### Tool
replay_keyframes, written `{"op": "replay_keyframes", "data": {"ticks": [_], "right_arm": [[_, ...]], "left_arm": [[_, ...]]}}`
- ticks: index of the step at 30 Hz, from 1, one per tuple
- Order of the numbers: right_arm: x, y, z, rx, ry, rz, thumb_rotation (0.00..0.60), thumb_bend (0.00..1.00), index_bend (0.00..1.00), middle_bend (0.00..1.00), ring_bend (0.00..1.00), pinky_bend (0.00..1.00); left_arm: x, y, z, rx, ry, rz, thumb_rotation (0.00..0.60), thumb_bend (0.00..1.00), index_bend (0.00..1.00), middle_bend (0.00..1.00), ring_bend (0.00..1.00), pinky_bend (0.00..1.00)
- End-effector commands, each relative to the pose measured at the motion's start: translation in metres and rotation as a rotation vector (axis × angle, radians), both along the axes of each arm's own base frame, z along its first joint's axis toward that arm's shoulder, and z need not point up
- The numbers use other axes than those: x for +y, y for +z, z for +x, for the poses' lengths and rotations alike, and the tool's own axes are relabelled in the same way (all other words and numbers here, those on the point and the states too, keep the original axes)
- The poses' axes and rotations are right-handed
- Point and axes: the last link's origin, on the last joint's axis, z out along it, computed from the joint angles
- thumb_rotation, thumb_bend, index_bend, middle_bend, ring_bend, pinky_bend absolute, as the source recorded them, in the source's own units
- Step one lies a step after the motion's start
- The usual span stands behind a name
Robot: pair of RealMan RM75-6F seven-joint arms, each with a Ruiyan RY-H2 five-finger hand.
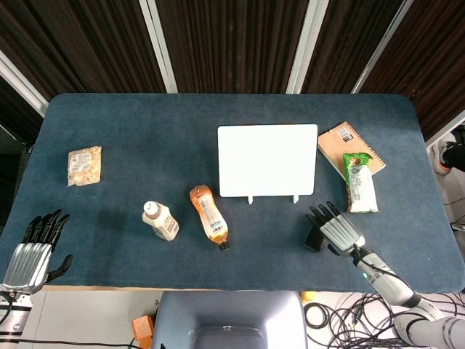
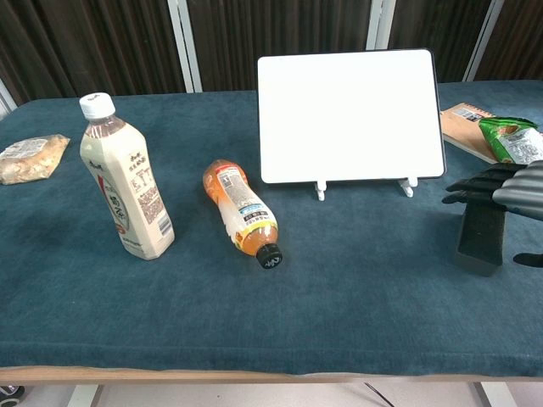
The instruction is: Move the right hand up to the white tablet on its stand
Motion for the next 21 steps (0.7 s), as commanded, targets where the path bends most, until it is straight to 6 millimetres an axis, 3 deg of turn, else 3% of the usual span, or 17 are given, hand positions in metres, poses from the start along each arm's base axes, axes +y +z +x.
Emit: {"op": "replay_keyframes", "data": {"ticks": [1,8,13,21], "right_arm": [[0.0001,-0.0009,0.0009,-0.010,-0.002,0.002,0.600,0.24,0.09,0.02,0.00,0.00],[-0.0013,-0.0036,-0.0007,-0.042,-0.002,0.007,0.600,0.24,0.27,0.16,0.01,0.00],[-0.0028,-0.0037,-0.0016,-0.064,-0.004,0.006,0.600,0.24,0.34,0.18,0.05,0.02],[-0.0023,-0.0057,-0.0023,-0.095,0.017,-0.001,0.600,0.24,0.54,0.32,0.19,0.12]], "left_arm": [[0.0002,-0.0002,-0.0002,0.000,0.000,-0.001,0.600,0.34,0.00,0.00,0.00,0.06],[0.0003,-0.0003,-0.0001,-0.001,0.002,-0.005,0.600,0.34,0.00,0.00,0.00,0.06],[0.0002,-0.0004,0.0014,-0.006,-0.005,-0.002,0.600,0.34,0.00,0.00,0.00,0.06],[0.0025,-0.0023,0.0011,-0.002,-0.001,-0.008,0.600,0.34,0.00,0.00,0.00,0.06]]}}
